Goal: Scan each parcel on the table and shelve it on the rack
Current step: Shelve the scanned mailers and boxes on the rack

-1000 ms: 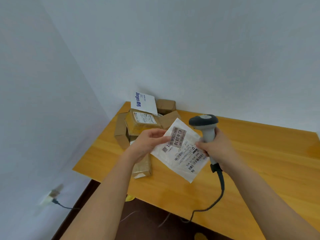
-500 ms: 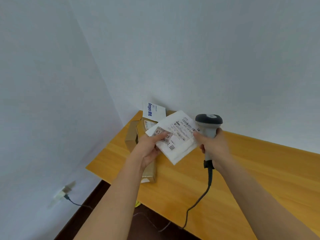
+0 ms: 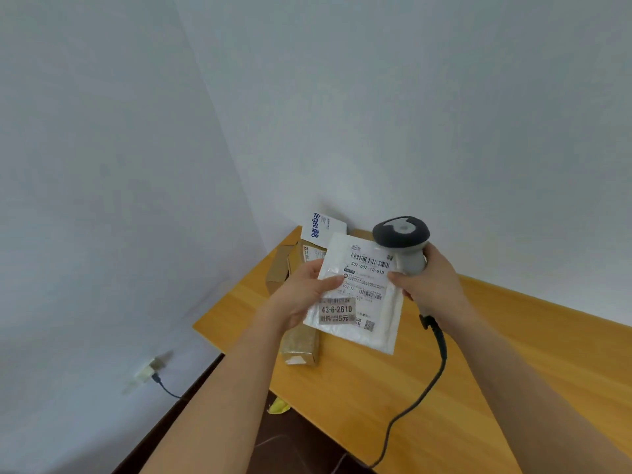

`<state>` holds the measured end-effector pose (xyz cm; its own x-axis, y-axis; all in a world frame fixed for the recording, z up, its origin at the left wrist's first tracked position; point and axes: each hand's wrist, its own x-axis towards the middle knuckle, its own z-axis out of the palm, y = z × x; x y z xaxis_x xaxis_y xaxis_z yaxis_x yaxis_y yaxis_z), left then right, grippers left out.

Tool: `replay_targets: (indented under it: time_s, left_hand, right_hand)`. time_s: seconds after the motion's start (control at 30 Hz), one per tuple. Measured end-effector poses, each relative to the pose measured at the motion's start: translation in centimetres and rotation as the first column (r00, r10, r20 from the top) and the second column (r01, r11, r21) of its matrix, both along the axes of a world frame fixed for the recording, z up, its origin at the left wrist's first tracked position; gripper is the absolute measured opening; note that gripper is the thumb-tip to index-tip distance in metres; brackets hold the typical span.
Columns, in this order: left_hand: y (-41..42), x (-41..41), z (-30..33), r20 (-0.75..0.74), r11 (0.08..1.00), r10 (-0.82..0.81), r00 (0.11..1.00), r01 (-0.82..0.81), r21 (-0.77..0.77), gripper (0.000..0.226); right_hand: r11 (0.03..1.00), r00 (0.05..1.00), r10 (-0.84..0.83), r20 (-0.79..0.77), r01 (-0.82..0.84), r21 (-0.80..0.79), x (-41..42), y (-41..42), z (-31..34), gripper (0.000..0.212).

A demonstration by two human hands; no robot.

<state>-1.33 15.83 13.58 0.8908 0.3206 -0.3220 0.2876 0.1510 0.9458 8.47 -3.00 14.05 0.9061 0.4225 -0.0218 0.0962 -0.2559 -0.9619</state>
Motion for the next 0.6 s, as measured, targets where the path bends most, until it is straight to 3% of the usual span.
replay_targets:
  time_s: [0.13, 0.23, 0.37, 0.6]
  left_hand:
    - [0.8, -0.1, -1.4, 0.016, 0.956, 0.293, 0.956, -0.292, -0.033, 0.025]
    - [1.6, -0.2, -2.4, 0.030, 0.905, 0.413, 0.910, -0.406, -0.123, 0.030]
    - [2.0, -0.2, -3.5, 0.009, 0.843, 0.512, 0.859, -0.500, -0.196, 0.034]
    - [1.8, -0.2, -4.6, -0.061, 0.803, 0.551, 0.832, -0.549, -0.232, 0.035]
  right_hand:
    - [0.998, 1.000, 0.015, -0.021, -0.017, -0.061, -0.5, 0.4, 0.8, 0.026]
    - [0.993, 0.961, 0.111, -0.251, -0.096, 0.071, -1.6, -0.3, 2.0, 0.022]
    - [0.941, 0.877, 0.319, -0.359, -0.248, 0.232, -3.1, -1.4, 3.5, 0.021]
    - [0.907, 0.837, 0.397, -0.376, -0.296, 0.299, -4.4, -2.3, 5.8, 0.020]
